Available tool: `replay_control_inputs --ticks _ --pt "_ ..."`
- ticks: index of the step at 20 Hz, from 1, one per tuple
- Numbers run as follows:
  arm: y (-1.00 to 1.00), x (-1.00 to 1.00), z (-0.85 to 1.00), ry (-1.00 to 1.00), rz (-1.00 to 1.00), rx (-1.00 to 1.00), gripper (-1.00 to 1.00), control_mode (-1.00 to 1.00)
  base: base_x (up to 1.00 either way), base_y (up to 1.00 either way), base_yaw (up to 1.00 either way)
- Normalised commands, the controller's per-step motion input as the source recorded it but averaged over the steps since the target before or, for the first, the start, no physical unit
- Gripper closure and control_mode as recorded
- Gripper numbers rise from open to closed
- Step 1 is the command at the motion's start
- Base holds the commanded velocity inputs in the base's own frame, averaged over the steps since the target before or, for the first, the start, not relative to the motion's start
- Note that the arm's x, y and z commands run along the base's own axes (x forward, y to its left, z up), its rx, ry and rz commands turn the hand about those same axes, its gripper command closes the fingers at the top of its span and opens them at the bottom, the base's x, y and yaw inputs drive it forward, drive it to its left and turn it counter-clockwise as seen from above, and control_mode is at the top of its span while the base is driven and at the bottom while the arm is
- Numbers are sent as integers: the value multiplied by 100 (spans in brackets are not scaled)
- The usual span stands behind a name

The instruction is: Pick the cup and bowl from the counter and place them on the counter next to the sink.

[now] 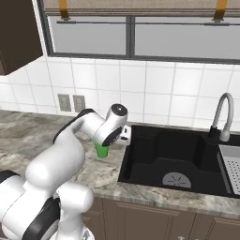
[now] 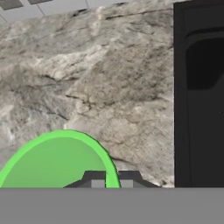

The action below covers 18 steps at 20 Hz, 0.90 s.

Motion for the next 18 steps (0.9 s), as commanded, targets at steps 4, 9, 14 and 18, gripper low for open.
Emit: replay_control_inputs --ticks 4,9,14,18 --pt "0 0 -36 0 0 0 100 -100 0 0 0" --pt "0 0 -33 0 0 0 100 -100 0 0 0" --pt "0 0 -26 0 0 0 100 -100 0 0 0" --pt "0 0 -26 0 0 0 100 -100 0 0 0"
